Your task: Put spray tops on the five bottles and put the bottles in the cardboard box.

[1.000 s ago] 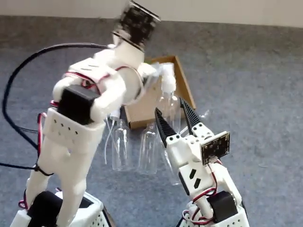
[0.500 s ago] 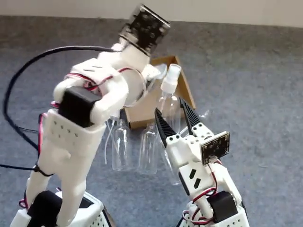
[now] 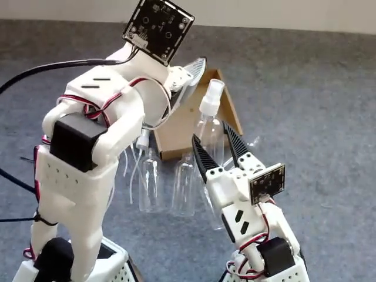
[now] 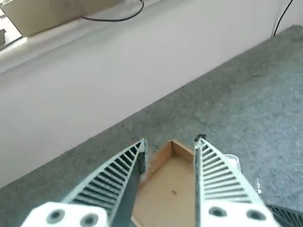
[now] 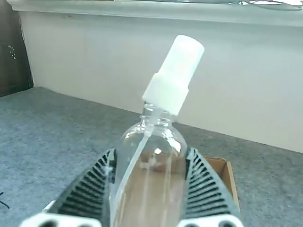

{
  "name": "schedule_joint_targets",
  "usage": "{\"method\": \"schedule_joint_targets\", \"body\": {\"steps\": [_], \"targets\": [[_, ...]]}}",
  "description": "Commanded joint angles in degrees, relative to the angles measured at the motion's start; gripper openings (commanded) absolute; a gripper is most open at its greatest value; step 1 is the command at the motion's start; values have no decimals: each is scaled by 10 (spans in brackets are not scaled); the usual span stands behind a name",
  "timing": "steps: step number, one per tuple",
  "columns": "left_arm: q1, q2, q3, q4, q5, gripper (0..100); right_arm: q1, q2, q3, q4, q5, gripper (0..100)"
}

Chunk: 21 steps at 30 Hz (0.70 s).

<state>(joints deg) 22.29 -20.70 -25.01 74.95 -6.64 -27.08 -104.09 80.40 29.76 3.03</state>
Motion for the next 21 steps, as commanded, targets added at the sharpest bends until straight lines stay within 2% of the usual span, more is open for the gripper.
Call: {"method": "schedule_joint_targets", "body": {"steps": [1,9,14,21], "targets": [[-3,-2,-25,-14,-5,167,-5,-7,-4,-1,-2,4],[44,-1,1,-18,-7,167,-5,-7,-4,-1,-2,4],[30,-1,55,-91,-7,167,-6,-7,-4,-1,-2,4],[33,-1,73,-91,-7,167,-6,-7,-4,-1,-2,4]]}}
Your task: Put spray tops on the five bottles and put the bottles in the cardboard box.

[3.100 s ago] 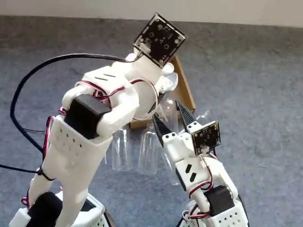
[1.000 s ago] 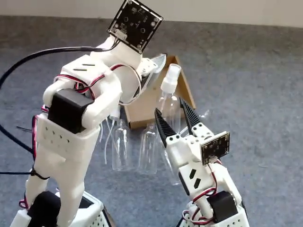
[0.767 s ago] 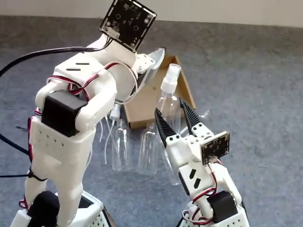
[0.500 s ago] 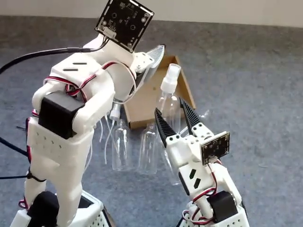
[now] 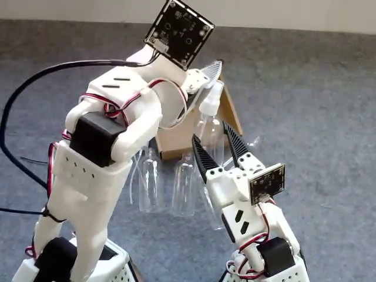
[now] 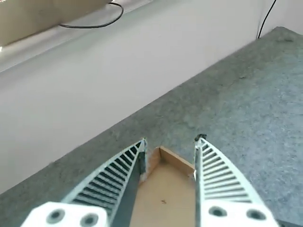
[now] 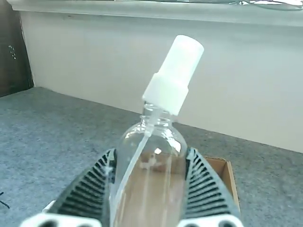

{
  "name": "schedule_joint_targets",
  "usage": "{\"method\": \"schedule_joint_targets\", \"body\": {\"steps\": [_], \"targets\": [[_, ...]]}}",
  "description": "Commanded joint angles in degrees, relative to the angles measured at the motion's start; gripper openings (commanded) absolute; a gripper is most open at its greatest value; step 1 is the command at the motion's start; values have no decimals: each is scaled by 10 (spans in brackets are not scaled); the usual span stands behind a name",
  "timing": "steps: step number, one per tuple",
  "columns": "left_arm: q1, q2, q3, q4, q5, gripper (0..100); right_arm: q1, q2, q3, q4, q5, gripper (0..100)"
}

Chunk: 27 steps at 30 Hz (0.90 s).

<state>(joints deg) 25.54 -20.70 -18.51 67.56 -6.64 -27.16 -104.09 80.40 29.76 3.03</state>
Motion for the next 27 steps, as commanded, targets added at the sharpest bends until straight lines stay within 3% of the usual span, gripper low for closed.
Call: {"method": "schedule_joint_targets", "body": {"steps": [1,14,27], "targets": [[3,-1,15,-18,-7,167,-5,-7,-4,-1,-2,4],[15,-19,76,-16,-7,167,-4,-7,-4,-1,-2,4],[10,-65,77,52,-6,167,-3,-7,-4,-1,-2,4]]}}
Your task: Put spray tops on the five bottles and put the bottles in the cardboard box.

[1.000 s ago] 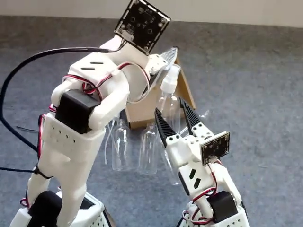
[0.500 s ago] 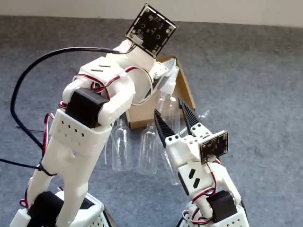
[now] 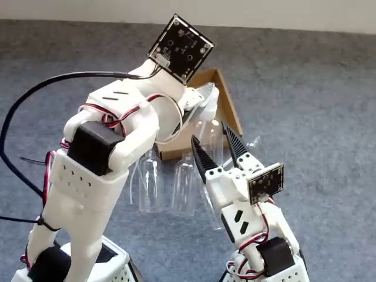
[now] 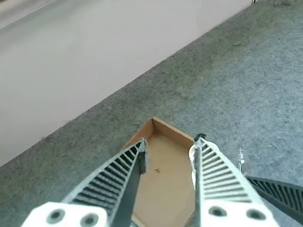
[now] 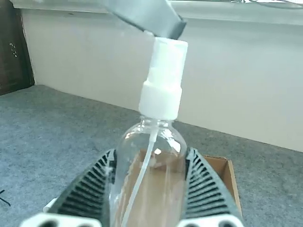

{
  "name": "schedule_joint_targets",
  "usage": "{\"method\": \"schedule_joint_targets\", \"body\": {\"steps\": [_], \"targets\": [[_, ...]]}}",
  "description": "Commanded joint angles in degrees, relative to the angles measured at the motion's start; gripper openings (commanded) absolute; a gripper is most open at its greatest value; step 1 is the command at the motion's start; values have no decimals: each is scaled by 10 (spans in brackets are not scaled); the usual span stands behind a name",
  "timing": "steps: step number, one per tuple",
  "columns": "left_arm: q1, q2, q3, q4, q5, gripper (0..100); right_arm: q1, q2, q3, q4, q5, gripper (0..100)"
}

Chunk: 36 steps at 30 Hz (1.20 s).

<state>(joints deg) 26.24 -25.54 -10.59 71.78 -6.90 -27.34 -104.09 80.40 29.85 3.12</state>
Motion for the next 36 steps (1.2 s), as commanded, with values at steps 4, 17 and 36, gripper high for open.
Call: {"method": "schedule_joint_targets", "body": {"steps": [4,17,36], "targets": [[-13,-17,-2,8,-4,167,-1,-7,-4,-2,-3,4],[-105,-22,-119,44,-4,167,-1,-7,-4,0,7,4],[-123,-481,505,-23,-60,172,20,439,-268,-168,13,4]]}}
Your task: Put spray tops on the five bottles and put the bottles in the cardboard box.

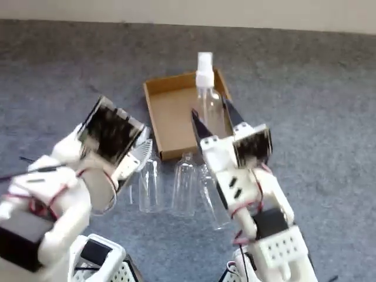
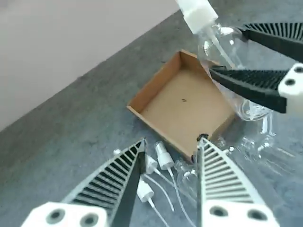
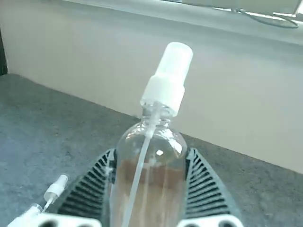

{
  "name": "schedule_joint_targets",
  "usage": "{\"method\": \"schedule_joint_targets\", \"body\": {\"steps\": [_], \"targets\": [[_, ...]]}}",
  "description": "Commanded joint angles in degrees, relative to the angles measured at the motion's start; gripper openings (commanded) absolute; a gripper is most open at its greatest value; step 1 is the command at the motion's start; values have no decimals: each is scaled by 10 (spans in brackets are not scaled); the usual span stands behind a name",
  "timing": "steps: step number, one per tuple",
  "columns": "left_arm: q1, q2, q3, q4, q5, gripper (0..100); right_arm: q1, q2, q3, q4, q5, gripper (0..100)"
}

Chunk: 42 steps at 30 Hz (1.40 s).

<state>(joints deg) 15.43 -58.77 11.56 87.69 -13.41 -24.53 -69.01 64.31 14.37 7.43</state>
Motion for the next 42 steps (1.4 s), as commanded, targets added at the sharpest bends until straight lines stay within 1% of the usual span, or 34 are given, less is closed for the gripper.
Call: {"method": "schedule_joint_targets", "body": {"steps": [1,3,5,8,10,13,18,23,30,35,38,40,42], "targets": [[-16,-175,340,-221,5,172,-15,114,-132,-7,-43,4],[-16,-212,421,-280,6,173,-33,159,-176,10,-61,4],[-13,-228,472,-318,10,190,-51,201,-211,26,-76,4],[-5,-229,502,-350,58,271,-81,255,-252,44,-85,4],[-3,-229,500,-353,75,299,-96,281,-269,47,-85,4],[-4,-229,499,-363,76,287,-114,306,-283,49,-85,4],[-17,-212,538,-433,75,269,-145,308,-305,143,-85,4],[-73,-148,552,-490,74,270,-144,308,-334,211,-85,4],[-83,-61,552,-529,74,270,-143,307,-372,271,-83,4],[-80,-71,551,-527,74,270,-133,316,-369,267,-81,4],[-83,-106,557,-520,76,270,-82,328,-368,182,-51,4],[-84,-141,562,-491,75,270,-50,356,-371,123,-35,4],[-87,-181,565,-450,73,270,-32,401,-372,79,-28,4]]}}
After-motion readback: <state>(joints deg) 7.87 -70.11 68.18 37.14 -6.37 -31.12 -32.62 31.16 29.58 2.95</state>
